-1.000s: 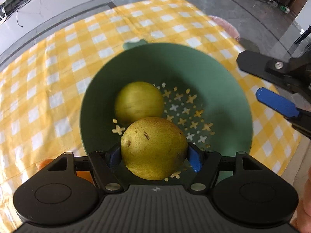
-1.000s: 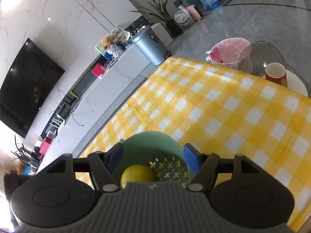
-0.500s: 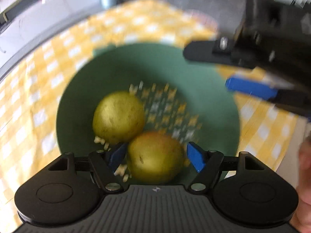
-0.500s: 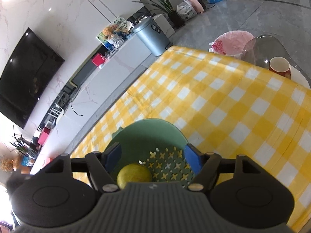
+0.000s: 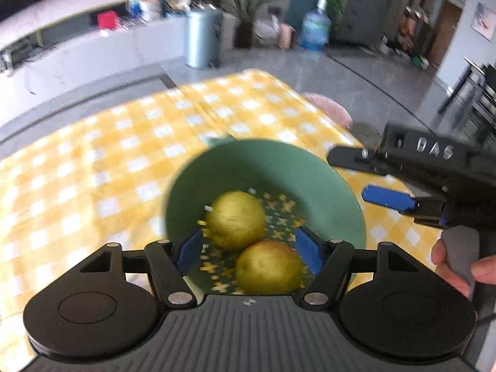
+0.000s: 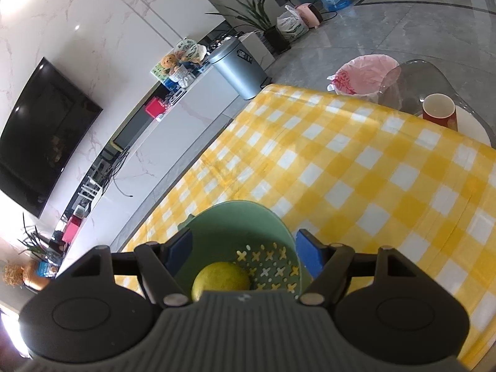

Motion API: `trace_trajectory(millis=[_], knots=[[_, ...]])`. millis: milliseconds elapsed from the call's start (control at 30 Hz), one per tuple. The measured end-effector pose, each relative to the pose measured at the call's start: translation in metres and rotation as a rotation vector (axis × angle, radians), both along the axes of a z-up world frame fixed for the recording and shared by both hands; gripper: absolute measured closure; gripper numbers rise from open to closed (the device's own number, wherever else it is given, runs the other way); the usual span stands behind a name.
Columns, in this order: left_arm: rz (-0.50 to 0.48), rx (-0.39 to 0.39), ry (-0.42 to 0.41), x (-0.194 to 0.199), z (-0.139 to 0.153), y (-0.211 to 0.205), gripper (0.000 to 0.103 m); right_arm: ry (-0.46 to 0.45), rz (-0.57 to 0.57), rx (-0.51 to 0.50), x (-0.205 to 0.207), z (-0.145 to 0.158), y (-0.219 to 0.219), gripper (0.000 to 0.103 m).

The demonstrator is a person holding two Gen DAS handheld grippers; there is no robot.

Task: Organize fruits
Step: 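Lower the pear into the bowl and open the left tool, then grasp a tangerine with the left tool while the right tool grasps another tangerine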

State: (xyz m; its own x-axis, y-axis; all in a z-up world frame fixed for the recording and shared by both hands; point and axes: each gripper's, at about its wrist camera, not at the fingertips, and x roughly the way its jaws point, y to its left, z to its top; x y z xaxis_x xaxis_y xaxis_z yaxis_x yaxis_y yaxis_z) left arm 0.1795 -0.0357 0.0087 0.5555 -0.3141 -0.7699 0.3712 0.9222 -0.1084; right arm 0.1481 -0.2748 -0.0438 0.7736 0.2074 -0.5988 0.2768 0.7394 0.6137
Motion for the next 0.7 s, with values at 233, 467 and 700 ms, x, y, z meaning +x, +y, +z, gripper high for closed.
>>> trace_trajectory(millis=[233,467,700], knots=[[0.061,0.022,-0.03,-0.034,0.029,0.043,0.026,-0.046,0.075,-0.037,-0.005,0.008,0.015,0.032],[0.12,0.0,-0.063,-0.075,0.05,0.08,0.022,-0.145,0.205,-0.032,-0.015,0.025,0.046,0.033],[0.19,-0.011,0.002,-0.121,0.036,0.114,0.022,-0.178,0.4,-0.052,-0.036,0.031,0.087,0.052]])
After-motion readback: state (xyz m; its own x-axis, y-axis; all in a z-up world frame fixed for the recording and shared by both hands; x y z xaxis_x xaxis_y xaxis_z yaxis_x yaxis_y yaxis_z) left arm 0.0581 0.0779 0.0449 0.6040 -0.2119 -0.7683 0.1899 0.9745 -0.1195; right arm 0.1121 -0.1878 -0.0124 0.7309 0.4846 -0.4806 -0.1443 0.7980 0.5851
